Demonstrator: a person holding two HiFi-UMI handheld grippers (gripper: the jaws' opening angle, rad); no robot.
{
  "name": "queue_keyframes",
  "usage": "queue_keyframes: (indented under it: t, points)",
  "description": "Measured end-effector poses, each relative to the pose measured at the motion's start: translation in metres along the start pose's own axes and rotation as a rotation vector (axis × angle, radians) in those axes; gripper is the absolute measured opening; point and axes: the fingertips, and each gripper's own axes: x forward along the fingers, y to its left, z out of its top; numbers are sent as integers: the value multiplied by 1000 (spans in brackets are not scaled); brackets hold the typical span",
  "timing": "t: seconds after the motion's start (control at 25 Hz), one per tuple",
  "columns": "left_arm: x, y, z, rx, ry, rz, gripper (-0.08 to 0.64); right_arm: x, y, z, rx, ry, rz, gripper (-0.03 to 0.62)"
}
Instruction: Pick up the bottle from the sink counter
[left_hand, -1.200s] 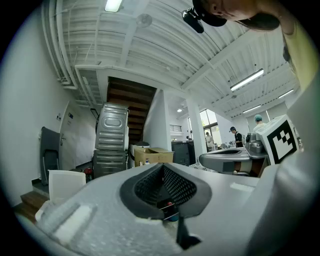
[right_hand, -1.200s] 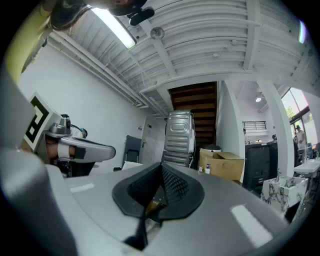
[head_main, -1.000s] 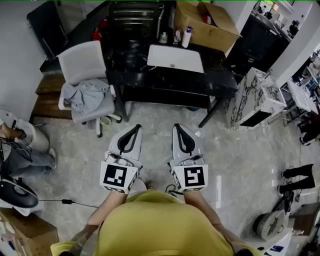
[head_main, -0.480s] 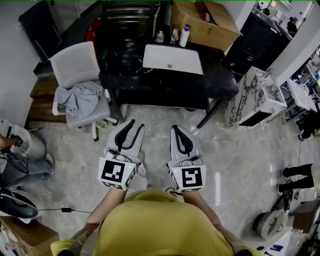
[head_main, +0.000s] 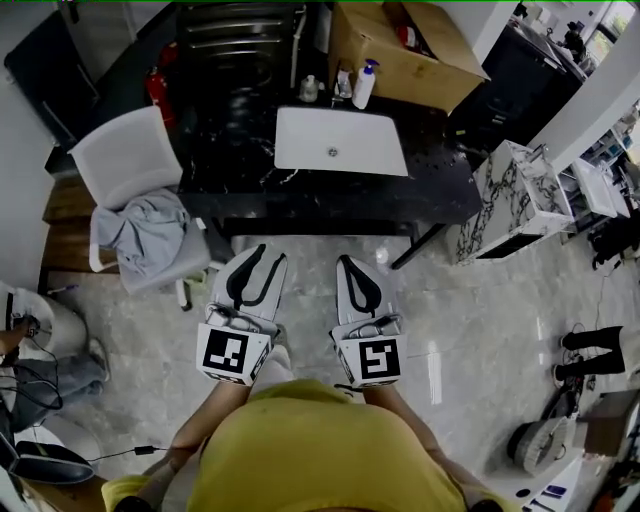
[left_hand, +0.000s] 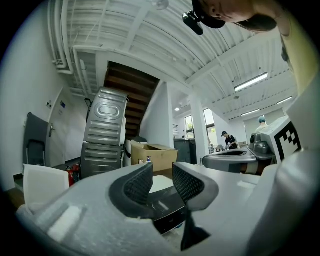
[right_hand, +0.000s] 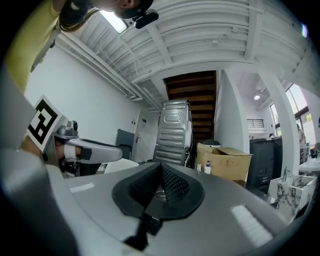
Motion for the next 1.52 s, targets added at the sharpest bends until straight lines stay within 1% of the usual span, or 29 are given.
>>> queue_keyframes:
  t: [0.36,0.56,0.68,1.0,1.16,1.32,1.52]
  points:
    - [81,63,-4,-24,9,-72,127,95,-33,-12,10,21,-67,0]
    - [108,89,-10,-27,2,-107,127,131,-41,-19,11,32,-102,0]
    - [119,99,-12,-30,0,-118,127,147,-39,-15,30,28,-111,0]
    - [143,119,-32,-60,21,-134,127,179,-41,-19,31,50,-108,0]
    - [160,130,-33,-62,20,-118,127,198,-48,-22,21,38,-91,0]
    - [183,142,-36,-60,16,-100,127,224,-61,-28,25,36,-70,0]
    - [227,153,-35,-51,23,-95,127,264,-92,-39,19,39,-41,0]
